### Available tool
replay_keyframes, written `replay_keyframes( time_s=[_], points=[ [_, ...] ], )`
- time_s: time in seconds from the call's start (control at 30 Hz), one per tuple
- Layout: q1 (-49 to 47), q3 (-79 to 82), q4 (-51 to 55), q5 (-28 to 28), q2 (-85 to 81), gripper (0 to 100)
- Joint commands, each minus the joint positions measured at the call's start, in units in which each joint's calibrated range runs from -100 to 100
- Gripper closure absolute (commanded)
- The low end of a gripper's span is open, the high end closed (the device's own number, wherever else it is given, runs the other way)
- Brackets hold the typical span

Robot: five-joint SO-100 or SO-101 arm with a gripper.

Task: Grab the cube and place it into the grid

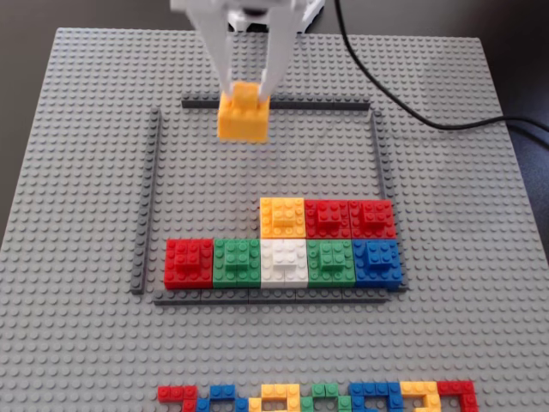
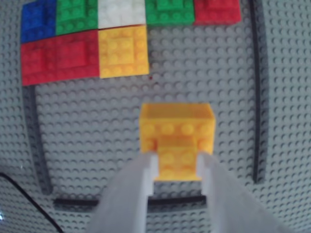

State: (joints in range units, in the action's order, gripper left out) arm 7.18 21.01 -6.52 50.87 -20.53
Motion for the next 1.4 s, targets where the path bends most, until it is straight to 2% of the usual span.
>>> replay_keyframes(
  time_s=[0.0,0.47,1.37],
  points=[
    [0.4,-2.7,-2.3,0.8,3.3,97],
    [1.4,-7.9,-7.5,3.1,18.3,97],
    [-1.0,-15.3,-8.9,1.9,26.5,96]
  ],
)
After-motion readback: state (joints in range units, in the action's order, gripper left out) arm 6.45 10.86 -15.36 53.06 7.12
